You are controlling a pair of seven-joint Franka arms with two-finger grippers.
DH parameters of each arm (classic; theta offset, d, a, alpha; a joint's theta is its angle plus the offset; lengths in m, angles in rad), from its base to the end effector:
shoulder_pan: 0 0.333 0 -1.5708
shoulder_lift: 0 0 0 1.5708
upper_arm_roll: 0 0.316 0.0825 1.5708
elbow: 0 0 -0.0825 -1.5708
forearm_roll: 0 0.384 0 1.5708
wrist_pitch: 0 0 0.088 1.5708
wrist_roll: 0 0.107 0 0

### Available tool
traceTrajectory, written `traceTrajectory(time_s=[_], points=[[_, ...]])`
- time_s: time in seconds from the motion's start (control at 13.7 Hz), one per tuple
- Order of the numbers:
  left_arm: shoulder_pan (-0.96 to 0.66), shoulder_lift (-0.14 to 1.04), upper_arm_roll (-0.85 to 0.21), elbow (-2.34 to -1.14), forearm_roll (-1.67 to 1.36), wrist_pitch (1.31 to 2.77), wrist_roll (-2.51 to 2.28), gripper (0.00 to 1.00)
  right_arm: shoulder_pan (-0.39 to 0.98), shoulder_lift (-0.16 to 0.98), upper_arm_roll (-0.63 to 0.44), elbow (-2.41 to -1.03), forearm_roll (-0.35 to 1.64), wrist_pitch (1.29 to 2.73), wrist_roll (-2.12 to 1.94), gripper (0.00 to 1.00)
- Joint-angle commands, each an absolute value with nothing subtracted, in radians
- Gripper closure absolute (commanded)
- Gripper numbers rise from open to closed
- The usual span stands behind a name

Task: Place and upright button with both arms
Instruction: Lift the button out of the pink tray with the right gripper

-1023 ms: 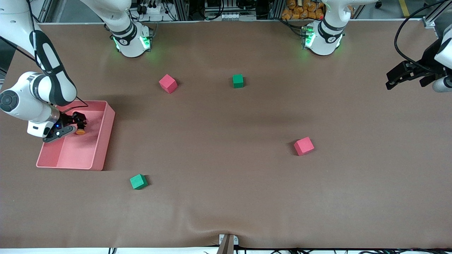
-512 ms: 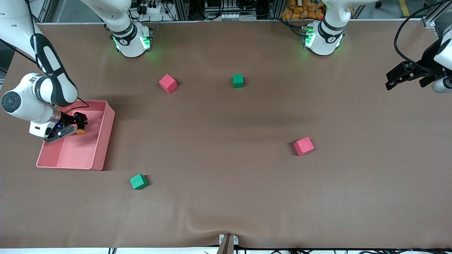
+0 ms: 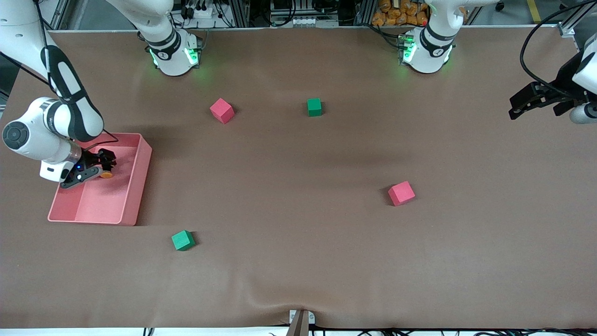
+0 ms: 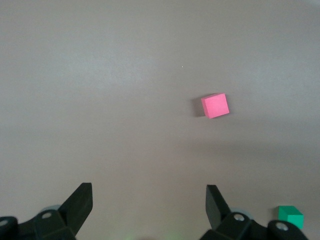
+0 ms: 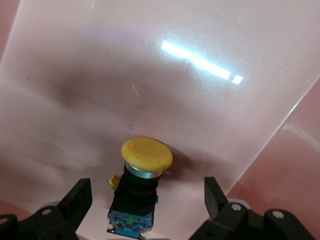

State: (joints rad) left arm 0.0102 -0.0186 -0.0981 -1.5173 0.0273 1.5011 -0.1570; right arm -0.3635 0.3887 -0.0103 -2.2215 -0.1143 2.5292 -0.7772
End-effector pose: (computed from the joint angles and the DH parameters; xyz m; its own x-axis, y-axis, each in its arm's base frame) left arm 0.5401 -0.0451 0.6536 0.9975 0.0709 0.0069 0.0711 -0.9971 -0.0283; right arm 0.5039 -0.1965 0.1911 0.8724 0.4778 -0.1031 0.4789 -0.8777 -0.0149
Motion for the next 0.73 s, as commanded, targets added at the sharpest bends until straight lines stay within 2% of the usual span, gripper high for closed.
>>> traceTrajectory(time_s=[0.0,0.22,0.29,0.37,0.66], points=[[0.020,-0.012,-0.103,-1.503,0.009,1.496,-0.143,0.00,-0.396,0.384,0.002,-2.247,-0.126,2.612,-0.867,0.00],[0.021,-0.014,-0.103,-1.503,0.011,1.496,-0.141,0.00,-0.400,0.391,0.000,-2.249,-0.126,2.615,-0.864,0.00],[0.020,-0.014,-0.103,-1.503,0.009,1.496,-0.141,0.00,-0.403,0.391,0.000,-2.249,-0.126,2.611,-0.862,0.40],[0.020,-0.012,-0.103,-1.503,0.011,1.496,-0.143,0.00,-0.402,0.391,0.002,-2.249,-0.123,2.606,-0.851,0.98],[0.020,-0.012,-0.103,-1.503,0.009,1.496,-0.143,0.00,-0.402,0.388,0.002,-2.247,-0.121,2.605,-0.851,1.00]])
